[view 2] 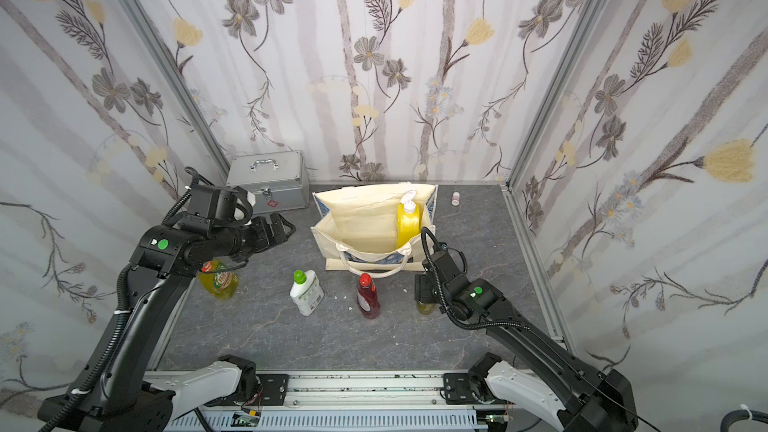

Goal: Pack dish soap into the shopping bag
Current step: Pick up the bottle of dish soap at the center of the board.

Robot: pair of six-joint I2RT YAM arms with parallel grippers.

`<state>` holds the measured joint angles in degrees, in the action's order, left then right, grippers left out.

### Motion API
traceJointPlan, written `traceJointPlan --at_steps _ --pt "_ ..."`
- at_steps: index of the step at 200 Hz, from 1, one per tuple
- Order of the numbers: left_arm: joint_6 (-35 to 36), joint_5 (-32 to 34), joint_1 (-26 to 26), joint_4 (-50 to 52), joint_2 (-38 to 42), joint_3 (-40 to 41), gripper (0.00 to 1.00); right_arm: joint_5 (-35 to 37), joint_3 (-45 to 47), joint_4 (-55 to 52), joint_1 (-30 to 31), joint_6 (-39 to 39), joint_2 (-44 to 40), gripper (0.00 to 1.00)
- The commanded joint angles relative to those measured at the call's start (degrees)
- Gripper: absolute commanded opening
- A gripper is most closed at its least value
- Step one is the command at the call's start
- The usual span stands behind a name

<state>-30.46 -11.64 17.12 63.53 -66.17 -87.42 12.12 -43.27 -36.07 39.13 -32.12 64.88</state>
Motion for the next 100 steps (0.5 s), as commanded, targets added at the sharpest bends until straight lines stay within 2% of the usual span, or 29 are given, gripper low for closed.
traceJointPlan --at_steps 1,100 --pt "-1.00 -0.09 -0.10 -0.09 0.17 -0.10 1.00 0.88 0.11 3.70 -0.02 -0.49 0.34 0.75" --pt "-1.54 -0.39 -0.25 -0.78 0.61 1.24 1.00 0.16 1.98 4.04 -0.11 -0.56 -0.36 0.59"
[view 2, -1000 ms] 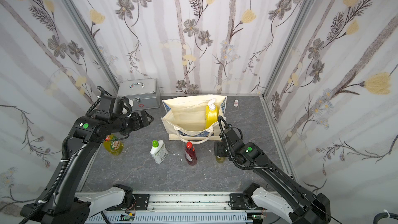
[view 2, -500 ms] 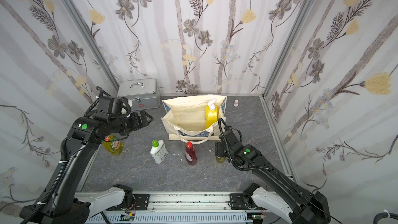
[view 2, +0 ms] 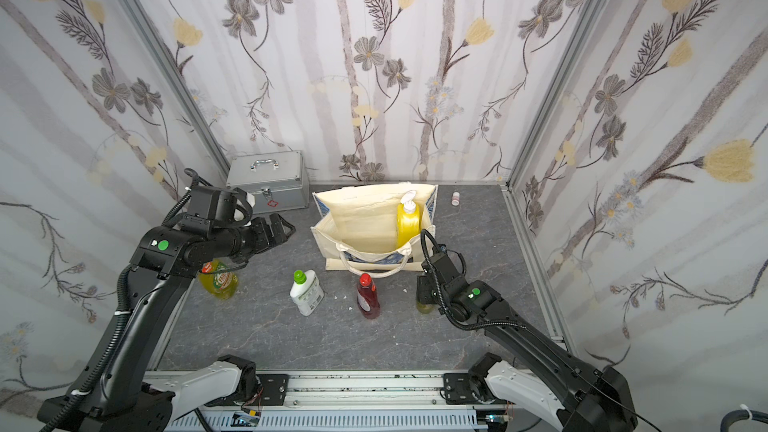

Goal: Pack dish soap into the shopping bag
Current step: Pick up the bottle of dish soap at the center of the board.

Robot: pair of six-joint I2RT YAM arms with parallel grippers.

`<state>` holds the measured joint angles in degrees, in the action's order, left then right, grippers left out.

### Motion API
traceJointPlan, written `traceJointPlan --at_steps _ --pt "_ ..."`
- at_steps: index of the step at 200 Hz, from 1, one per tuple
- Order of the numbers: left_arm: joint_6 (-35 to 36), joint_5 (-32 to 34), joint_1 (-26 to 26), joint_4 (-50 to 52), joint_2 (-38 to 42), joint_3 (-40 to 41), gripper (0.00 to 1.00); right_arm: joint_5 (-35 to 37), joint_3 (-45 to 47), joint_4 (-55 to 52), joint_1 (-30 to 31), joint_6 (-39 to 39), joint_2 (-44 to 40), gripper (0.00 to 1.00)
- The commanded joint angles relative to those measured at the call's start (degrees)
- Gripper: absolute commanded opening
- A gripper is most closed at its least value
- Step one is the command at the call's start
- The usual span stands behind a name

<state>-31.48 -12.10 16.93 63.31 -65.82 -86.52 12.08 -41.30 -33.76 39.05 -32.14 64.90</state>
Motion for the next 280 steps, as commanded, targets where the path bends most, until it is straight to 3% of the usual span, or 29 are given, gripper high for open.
traceJointPlan --at_steps 1,120,280 --pt "-0.55 0.11 -0.01 -0.56 0.26 0.32 1.00 0.17 0.00 1.70 -0.02 -0.55 -0.39 0.59" --pt "-1.68 -0.29 -0.18 -1.36 0.34 1.17 1.00 2.51 -0.98 0.89 -0.02 -0.16 -3.73 0.46" --pt "-3.28 -1.59 -0.16 -4.37 -1.18 1.98 1.00 4.81 -22.31 -17.40 -0.37 -0.87 -9.11 0.45"
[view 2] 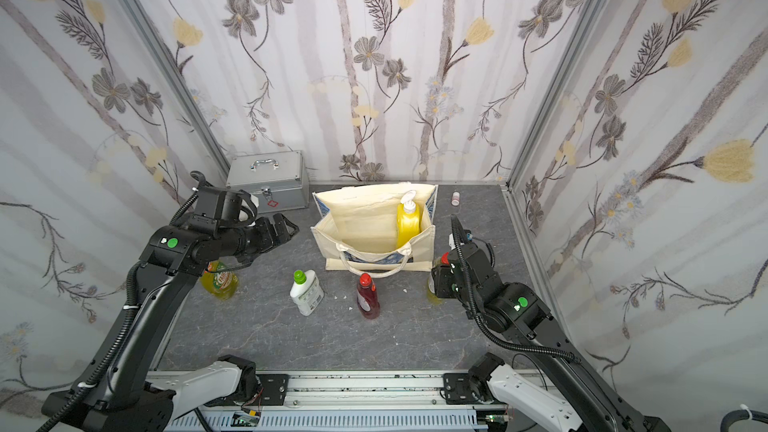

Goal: Pack dish soap into the shopping bag
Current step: Pick up the bottle of dish soap at the center of the board, then place the bottle of dish soap in the shopping bag.

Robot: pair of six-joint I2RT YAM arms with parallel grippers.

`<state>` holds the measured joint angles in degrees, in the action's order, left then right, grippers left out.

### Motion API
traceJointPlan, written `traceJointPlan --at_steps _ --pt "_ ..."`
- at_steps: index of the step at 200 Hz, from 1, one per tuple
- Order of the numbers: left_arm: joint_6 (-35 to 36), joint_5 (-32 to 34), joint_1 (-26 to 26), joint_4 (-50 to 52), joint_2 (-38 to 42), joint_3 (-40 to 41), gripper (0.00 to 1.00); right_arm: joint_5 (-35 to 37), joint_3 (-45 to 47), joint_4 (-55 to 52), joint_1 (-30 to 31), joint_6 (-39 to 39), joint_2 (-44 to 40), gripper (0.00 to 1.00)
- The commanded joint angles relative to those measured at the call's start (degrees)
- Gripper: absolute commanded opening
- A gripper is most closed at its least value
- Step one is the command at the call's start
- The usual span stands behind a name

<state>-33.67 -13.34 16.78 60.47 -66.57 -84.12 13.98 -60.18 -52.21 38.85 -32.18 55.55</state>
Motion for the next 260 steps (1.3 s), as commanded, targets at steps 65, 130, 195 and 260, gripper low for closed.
traceJointPlan --at_steps 65,130,195,260 --pt "-0.70 -1.42 0.02 -2.89 -1.99 -1.49 1.00 3.50 -13.22 -3.01 -0.53 -0.50 4.19 0.45" --pt "-0.62 -1.41 -0.05 -3.07 -0.96 -0.17 1.00 6.49 -21.50 -4.36 -2.94 2.67 8.15 0.45" --pt "-0.24 -1.77 -0.03 -2.94 -1.46 -0.88 1.00 4.64 -33.23 -3.60 -11.14 8.29 13.84 0.45" --pt "0.62 -1.42 -0.03 -2.37 -0.34 -0.08 1.00 0.90 -43.99 -2.83 -14.64 9.43 19.42 0.45"
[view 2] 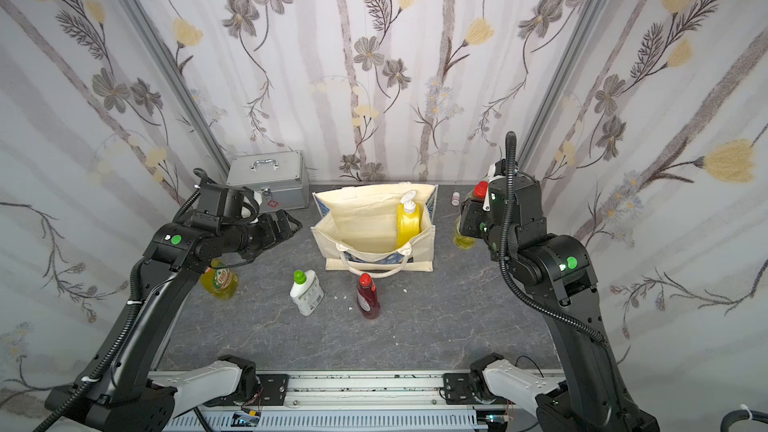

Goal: Pack dish soap into the shopping bag
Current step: Place the bottle of dish soap in the shopping bag.

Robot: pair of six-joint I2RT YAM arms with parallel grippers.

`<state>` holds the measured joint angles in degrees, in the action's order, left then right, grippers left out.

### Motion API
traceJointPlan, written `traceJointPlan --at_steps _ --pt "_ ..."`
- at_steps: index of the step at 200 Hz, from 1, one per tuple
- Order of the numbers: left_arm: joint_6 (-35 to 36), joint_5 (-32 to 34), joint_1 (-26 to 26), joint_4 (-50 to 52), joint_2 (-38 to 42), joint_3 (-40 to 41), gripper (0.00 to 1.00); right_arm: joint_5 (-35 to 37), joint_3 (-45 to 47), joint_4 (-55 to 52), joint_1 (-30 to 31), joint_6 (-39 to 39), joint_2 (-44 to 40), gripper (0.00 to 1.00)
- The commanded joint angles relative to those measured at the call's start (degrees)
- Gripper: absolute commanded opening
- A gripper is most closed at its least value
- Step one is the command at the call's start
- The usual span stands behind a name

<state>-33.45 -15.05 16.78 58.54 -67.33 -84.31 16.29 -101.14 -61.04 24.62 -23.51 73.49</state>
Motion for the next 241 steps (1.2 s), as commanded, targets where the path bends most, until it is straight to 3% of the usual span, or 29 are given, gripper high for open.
traceJointPlan --at_steps 1,73,169,241 --pt "0.40 0.28 -0.05 -0.45 0.43 0.11 1.00 -1.51 -3.19 6.01 -0.39 0.75 1.57 0.45" --pt "0.41 0.46 -0.33 -0.35 1.36 0.64 1.00 -8.56 -8.92 9.21 -0.54 -2.80 5.88 0.45" --pt "-0.07 0.79 -0.43 0.32 3.79 3.20 1.00 -20.65 -8.99 19.96 0.33 -8.24 10.42 0.44" --pt "-0.20 1.18 -0.63 0.97 4.75 2.96 1.00 -21.69 -8.90 25.30 5.63 -9.87 15.88 0.44"
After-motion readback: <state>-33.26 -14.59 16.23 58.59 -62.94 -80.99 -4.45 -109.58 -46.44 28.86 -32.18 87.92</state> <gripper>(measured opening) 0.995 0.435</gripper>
